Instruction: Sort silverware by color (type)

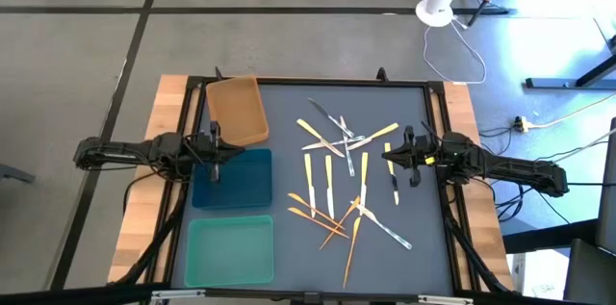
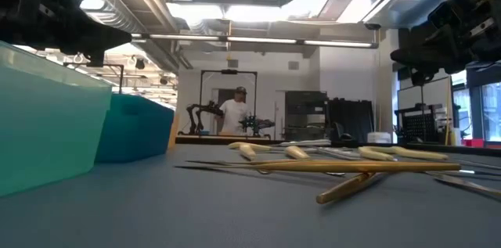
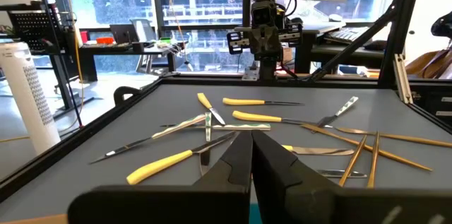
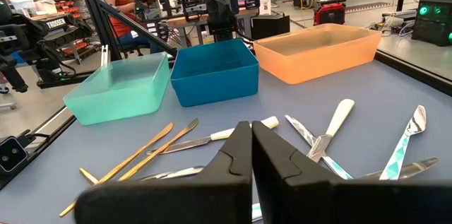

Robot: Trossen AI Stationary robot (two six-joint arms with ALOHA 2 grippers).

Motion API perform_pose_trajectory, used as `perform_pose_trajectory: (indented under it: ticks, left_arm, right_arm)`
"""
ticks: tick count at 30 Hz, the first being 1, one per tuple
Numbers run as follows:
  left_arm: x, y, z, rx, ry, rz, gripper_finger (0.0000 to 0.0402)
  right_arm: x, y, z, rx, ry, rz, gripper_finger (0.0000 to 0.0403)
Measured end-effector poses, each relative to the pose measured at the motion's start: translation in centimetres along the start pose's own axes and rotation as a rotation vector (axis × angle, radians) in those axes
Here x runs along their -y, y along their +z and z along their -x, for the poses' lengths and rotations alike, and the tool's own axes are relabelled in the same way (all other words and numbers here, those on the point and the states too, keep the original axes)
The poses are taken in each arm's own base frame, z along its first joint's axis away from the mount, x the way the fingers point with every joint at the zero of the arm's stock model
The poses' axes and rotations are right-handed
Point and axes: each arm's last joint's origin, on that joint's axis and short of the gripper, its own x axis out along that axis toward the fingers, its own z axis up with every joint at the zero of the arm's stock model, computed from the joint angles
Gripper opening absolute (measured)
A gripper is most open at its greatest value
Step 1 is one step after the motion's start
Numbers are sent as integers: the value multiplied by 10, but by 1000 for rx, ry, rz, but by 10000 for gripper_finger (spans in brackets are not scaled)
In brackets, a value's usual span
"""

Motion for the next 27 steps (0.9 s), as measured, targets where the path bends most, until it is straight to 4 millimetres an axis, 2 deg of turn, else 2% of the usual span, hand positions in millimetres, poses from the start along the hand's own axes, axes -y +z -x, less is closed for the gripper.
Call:
perform_pose_trajectory:
  ticks: [23, 27]
  left_arm:
    - [0, 0, 0, 0, 0, 0, 0]
    - [0, 0, 0, 0, 0, 0, 0]
  right_arm:
    - [0, 0, 0, 0, 0, 0, 1]
    - [0, 0, 0, 2, 0, -10, 23]
